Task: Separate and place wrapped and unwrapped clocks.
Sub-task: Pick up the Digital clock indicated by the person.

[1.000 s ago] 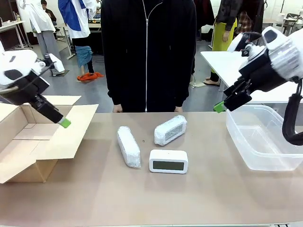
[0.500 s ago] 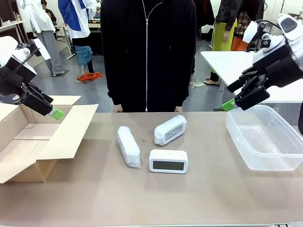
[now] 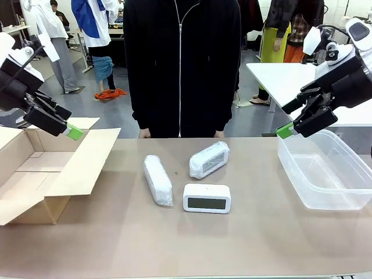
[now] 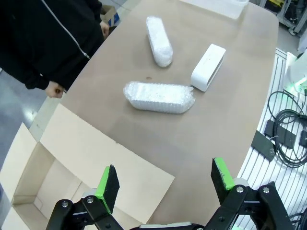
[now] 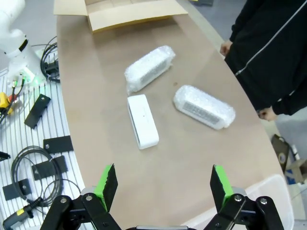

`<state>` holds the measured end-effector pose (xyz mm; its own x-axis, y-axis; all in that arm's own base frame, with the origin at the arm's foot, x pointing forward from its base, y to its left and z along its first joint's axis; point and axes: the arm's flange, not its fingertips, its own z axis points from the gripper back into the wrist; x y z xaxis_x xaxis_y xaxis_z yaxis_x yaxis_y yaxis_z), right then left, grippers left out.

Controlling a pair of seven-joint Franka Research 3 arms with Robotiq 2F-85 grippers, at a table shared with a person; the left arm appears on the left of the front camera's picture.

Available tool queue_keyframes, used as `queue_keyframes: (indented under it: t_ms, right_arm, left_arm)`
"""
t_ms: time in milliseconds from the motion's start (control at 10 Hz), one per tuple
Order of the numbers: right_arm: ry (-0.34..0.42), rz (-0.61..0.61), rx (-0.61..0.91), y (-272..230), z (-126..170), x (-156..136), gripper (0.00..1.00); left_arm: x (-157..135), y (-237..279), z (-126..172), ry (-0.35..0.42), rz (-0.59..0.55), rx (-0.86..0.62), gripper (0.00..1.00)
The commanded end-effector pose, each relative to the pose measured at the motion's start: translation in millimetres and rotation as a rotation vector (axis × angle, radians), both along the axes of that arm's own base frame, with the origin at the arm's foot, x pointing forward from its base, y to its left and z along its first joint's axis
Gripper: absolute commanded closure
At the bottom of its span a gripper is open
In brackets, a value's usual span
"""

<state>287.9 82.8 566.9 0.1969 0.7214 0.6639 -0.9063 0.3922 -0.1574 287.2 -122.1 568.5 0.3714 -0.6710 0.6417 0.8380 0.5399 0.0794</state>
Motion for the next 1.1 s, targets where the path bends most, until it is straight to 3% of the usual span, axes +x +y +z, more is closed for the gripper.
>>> queue_keyframes:
  t_ms: [0, 100, 1000]
  right_arm:
    - [-0.077, 0.008, -0.020, 4.2, -53.4, -25.4, 0.00]
    - [0.000, 0.000, 0.000, 0.0, 0.0, 0.0, 0.00]
    - [0.000, 0.000, 0.000, 0.0, 0.0, 0.0, 0.00]
  left_arm:
    - [-16.7, 8.7, -37.8, 0.003, -0.023, -0.017, 0.00]
    - [0.0, 0.0, 0.0, 0.000, 0.000, 0.000, 0.00]
    - [0.0, 0.0, 0.0, 0.000, 0.000, 0.000, 0.00]
